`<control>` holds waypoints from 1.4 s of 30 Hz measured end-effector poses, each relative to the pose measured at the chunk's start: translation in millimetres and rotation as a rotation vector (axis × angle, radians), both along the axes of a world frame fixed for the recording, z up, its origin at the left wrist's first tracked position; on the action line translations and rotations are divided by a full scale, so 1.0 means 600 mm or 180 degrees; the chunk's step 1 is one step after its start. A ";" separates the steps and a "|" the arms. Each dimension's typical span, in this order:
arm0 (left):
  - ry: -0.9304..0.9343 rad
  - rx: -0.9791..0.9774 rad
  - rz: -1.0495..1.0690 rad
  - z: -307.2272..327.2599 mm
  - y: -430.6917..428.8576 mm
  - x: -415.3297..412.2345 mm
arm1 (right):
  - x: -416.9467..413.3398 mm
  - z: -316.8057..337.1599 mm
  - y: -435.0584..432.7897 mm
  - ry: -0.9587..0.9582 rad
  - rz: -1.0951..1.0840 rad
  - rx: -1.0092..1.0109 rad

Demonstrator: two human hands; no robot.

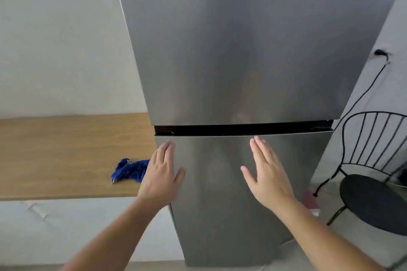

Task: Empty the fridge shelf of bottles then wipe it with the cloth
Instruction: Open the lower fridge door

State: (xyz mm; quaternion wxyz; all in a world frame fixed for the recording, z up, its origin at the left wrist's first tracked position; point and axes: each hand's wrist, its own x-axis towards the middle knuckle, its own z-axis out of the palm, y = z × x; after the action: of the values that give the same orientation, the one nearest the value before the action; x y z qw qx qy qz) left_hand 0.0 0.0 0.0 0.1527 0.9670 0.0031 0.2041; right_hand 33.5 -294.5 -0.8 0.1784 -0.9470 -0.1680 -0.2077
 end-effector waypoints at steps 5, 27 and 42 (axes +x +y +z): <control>0.0033 0.0893 -0.0141 0.044 0.032 0.108 | 0.070 0.032 0.110 -0.0011 -0.0551 -0.0347; -0.0334 0.1094 -0.0343 0.044 0.069 0.069 | 0.055 0.034 0.204 -0.0145 -0.0484 -0.0372; 0.2063 -0.0279 -0.2809 0.151 -0.163 -0.124 | -0.255 0.047 -0.002 0.0207 -0.0148 0.0594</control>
State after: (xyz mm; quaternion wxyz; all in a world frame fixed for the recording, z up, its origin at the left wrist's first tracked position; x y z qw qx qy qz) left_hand -74.2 -97.6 90.6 0.2551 0.8826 -0.3473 -0.1879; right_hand -119.5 -295.6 27.5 0.2664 -0.9362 -0.1200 -0.1956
